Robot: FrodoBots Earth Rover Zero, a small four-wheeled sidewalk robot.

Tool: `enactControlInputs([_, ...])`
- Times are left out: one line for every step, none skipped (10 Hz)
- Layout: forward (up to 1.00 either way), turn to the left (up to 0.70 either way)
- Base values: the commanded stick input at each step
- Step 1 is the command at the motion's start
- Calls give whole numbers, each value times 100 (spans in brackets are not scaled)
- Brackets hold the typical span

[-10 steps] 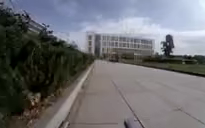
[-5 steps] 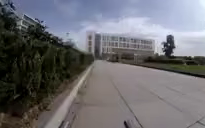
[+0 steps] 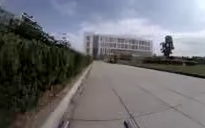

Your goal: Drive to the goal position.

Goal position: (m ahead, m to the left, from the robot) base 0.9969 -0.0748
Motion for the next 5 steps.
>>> enactControlInputs([45,0])
enactControlInputs([45,0])
enactControlInputs([45,0])
enactControlInputs([45,0])
enactControlInputs([45,0])
